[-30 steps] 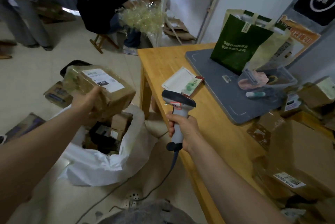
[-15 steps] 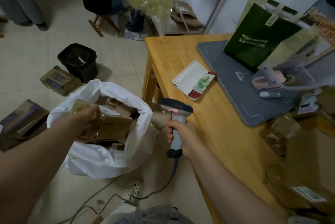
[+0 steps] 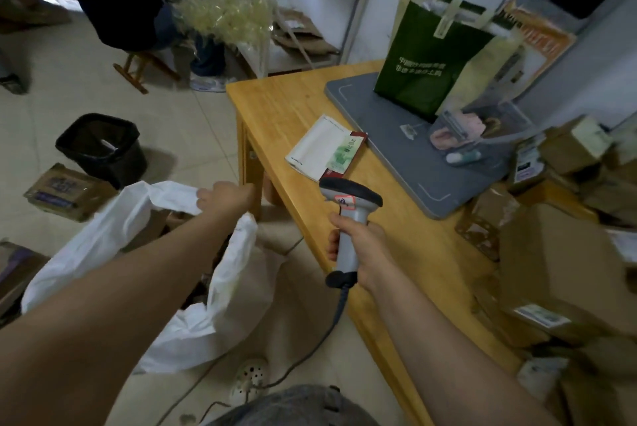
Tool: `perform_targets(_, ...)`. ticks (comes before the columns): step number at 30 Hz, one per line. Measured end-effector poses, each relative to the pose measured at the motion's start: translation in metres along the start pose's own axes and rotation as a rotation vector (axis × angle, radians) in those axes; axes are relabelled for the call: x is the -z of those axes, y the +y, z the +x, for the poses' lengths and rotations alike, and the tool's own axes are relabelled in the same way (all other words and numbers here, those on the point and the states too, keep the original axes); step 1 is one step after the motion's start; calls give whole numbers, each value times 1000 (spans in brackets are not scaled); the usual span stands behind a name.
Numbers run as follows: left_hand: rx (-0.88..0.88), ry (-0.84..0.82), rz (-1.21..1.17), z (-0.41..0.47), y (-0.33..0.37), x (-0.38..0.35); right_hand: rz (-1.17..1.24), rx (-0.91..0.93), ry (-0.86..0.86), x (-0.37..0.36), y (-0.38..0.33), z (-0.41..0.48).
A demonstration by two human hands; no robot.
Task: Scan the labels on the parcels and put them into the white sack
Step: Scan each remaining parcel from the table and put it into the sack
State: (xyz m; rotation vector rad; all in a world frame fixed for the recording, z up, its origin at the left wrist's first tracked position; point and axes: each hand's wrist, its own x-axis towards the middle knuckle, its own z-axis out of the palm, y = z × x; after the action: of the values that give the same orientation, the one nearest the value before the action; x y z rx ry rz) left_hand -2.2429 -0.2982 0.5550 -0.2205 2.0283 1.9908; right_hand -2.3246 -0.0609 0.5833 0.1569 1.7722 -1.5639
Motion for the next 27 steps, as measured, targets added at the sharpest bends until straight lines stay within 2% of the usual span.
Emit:
perform_targets(1,150,371,229,15,8,-11,22,30,12,5,-3,-4)
perform_targets(2,344,608,289,28,29,-37,48,61,29,11,-7,-7)
perform_targets(3,472,772,269,40,37,-64,76,89,51,19,-11,-12)
perform_targets(4,484,842,333,58,48,-85,102,116,78,29,-15,-16)
perform_targets(9,211,621,588,124,94,-155,200,223,254,91,-35,-45)
perform_targets(12,38,446,549,150,121,-217,235,308,352,131,-40,-71)
perform_targets(14,58,322,296,165,137,-255,265,349,418,156,-42,-88)
perform_targets(16,174,168,30,175,150,-291,282,388,516,181,-42,-103)
perform_targets(19,294,-15,-57,186,159,-334,342,437,704,218,-40,-118)
perform_targets(22,349,-27,-69,196,158,-361,382,441,855,253,-38,-123)
perform_targets(27,263,98,-124,200,149,-377,413,328,800,285,-38,-113)
